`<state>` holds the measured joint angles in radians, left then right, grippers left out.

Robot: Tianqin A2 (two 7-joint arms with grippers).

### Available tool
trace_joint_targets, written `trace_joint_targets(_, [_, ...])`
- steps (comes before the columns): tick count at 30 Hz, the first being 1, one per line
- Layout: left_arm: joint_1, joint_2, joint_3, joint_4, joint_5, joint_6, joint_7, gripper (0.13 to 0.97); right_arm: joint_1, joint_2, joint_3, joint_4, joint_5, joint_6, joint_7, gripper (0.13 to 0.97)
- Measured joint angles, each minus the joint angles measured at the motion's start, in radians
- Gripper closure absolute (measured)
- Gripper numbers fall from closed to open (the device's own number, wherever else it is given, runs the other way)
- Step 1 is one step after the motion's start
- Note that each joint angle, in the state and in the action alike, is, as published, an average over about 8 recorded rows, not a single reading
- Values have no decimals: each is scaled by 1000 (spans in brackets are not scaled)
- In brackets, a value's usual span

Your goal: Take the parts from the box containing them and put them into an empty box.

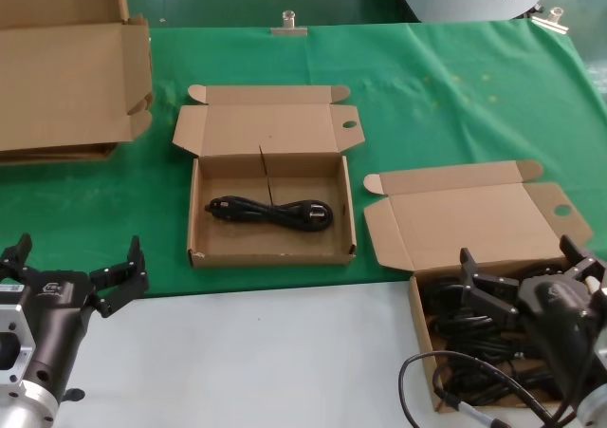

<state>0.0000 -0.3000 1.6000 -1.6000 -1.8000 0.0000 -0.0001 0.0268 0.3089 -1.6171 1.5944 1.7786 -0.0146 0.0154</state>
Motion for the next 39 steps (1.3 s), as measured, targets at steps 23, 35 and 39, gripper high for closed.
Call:
trace_joint_targets(23, [0,0,0,0,0,0,0,132,0,0,0,0,0,0,0,129])
trace_joint_targets(35, [0,0,0,0,0,0,0,132,0,0,0,0,0,0,0,129])
trace_joint_targets(39, [0,0,0,0,0,0,0,132,0,0,0,0,0,0,0,129])
